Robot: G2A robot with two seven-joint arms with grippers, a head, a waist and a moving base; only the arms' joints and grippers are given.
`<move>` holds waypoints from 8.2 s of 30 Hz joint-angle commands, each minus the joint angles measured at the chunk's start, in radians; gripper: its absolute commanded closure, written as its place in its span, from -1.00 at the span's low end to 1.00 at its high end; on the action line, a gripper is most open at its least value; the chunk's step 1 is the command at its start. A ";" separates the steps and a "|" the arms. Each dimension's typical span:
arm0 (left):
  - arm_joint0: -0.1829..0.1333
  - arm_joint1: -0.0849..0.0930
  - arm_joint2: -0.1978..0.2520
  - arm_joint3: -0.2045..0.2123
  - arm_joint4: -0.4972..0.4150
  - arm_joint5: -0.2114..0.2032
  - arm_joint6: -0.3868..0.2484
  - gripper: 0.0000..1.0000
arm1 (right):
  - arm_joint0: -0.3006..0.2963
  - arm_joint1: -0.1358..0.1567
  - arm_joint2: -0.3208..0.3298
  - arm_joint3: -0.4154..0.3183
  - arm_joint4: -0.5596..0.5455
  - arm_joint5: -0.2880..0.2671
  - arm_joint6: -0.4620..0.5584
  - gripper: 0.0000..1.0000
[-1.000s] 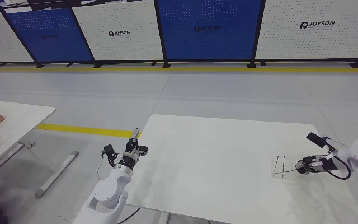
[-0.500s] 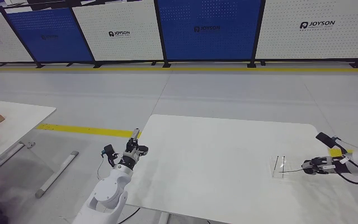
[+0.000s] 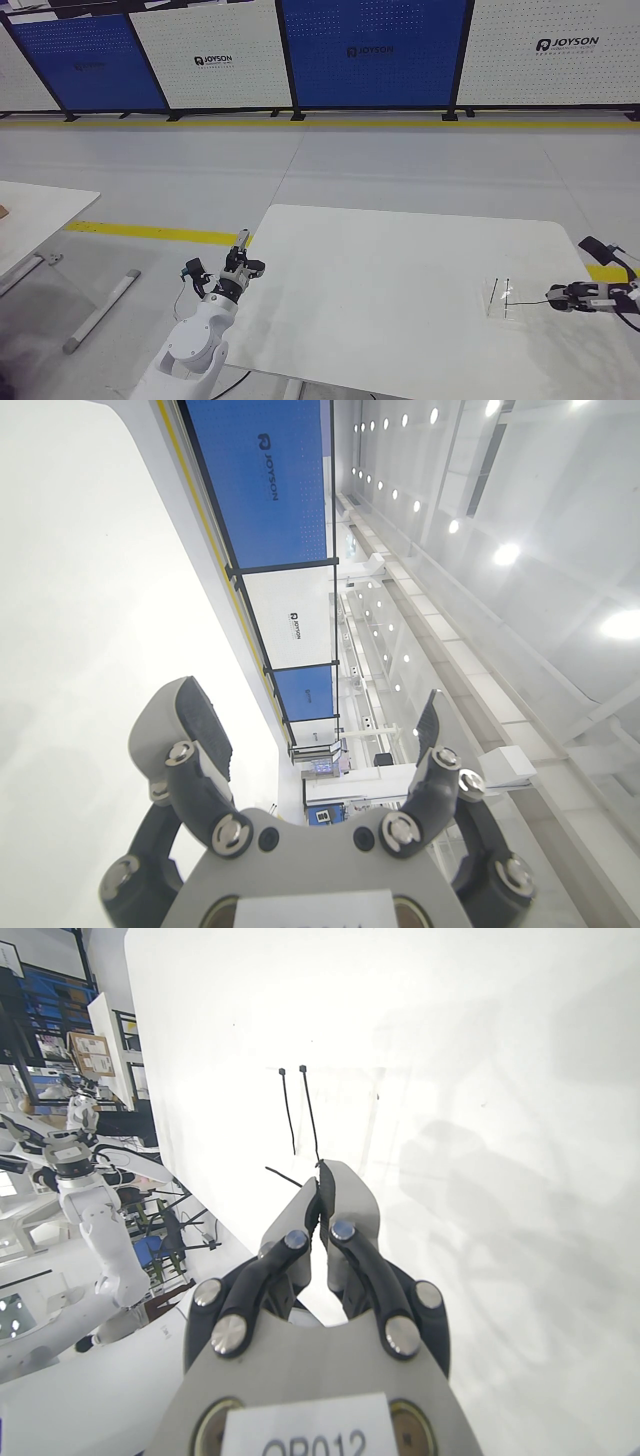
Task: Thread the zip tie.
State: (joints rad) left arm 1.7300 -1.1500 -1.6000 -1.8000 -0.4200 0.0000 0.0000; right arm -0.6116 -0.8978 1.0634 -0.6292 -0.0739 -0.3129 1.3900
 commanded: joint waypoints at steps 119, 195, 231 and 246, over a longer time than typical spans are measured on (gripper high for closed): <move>0.000 0.000 0.000 0.000 0.000 0.000 0.000 -1.00 | -0.499 -0.033 -0.034 -1.052 -0.121 -0.027 -0.561 1.00; -0.388 0.217 0.563 0.120 -0.884 0.340 -0.325 -1.00 | -0.479 -0.049 -0.224 -1.317 -1.066 -0.027 -0.801 1.00; -0.488 0.192 0.667 0.126 -1.060 0.340 -0.098 -1.00 | -0.486 -0.050 -0.238 -1.335 -1.129 -0.023 -0.799 1.00; -0.481 0.182 0.681 0.123 -1.047 0.340 -0.150 -0.30 | -0.494 -0.052 -0.243 -1.353 -1.189 -0.027 -0.824 1.00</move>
State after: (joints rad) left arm 1.2492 -0.9671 -0.9197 -1.6779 -1.4657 0.3399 -0.1518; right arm -1.1055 -0.9502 0.8209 -1.9824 -1.2628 -0.3400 0.5660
